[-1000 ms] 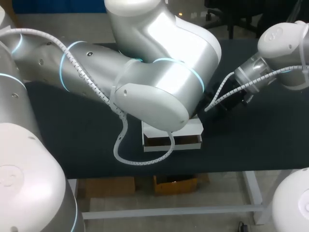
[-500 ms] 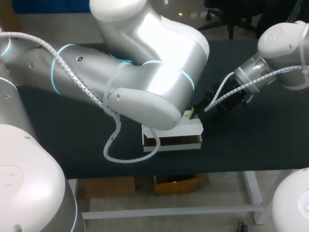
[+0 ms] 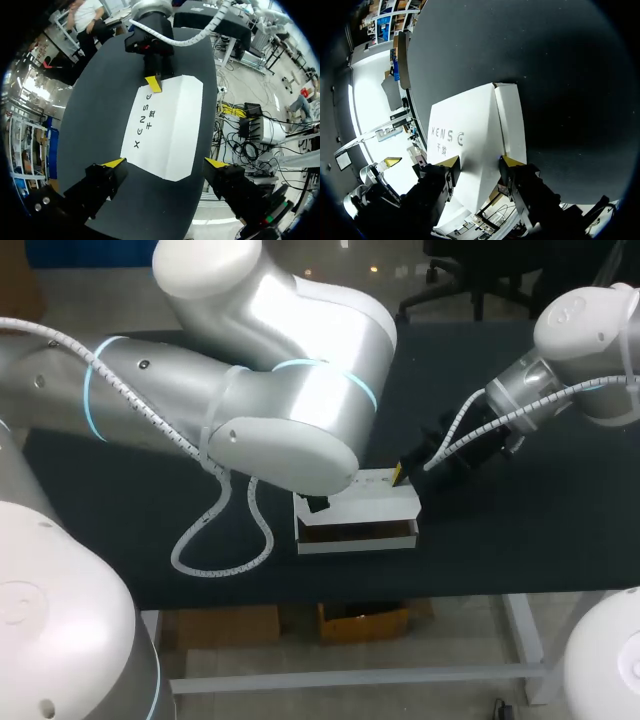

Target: Assemble the packaging by folding the flat box into shape, placing the metal phone stand inside, and closing the box properly

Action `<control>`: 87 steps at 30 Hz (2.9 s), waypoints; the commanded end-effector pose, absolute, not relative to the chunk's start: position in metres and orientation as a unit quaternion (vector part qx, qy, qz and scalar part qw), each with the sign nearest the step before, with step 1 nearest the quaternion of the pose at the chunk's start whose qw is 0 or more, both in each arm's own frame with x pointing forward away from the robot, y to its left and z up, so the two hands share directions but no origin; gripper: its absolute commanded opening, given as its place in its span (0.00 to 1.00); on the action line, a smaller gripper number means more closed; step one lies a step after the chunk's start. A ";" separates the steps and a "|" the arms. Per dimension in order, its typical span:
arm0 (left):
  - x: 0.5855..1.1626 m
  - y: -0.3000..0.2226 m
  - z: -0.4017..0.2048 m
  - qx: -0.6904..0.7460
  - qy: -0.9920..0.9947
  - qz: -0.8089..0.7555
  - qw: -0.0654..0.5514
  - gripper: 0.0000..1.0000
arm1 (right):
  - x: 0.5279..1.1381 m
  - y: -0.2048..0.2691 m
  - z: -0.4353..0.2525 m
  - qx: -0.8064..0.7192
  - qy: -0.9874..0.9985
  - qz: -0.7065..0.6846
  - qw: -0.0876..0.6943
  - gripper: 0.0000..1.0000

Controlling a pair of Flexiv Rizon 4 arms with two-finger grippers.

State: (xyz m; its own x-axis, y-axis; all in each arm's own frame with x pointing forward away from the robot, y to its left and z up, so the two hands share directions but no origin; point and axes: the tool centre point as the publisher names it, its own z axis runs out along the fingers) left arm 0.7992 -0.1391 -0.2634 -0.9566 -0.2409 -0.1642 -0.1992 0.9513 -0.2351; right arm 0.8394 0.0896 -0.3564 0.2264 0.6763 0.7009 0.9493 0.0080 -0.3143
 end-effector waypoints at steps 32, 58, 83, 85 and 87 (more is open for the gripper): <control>0.812 -0.159 -0.290 -0.096 0.988 -0.074 0.094 1.00 | 0.839 0.090 -0.356 -0.681 -0.596 -0.177 0.386 0.48; 0.816 -0.165 -0.311 -0.088 0.992 -0.068 0.053 0.74 | 0.839 0.090 -0.356 -0.681 -0.596 -0.177 0.386 0.46; 0.810 -0.169 -0.324 -0.082 0.993 -0.051 0.064 0.80 | 0.839 0.090 -0.356 -0.681 -0.596 -0.177 0.386 0.44; 0.810 -0.169 -0.326 -0.082 0.993 -0.051 0.064 0.78 | 0.839 0.090 -0.356 -0.681 -0.596 -0.177 0.386 0.44; 0.810 -0.169 -0.328 -0.081 0.993 -0.052 0.065 0.78 | 0.839 0.090 -0.356 -0.681 -0.596 -0.177 0.386 0.44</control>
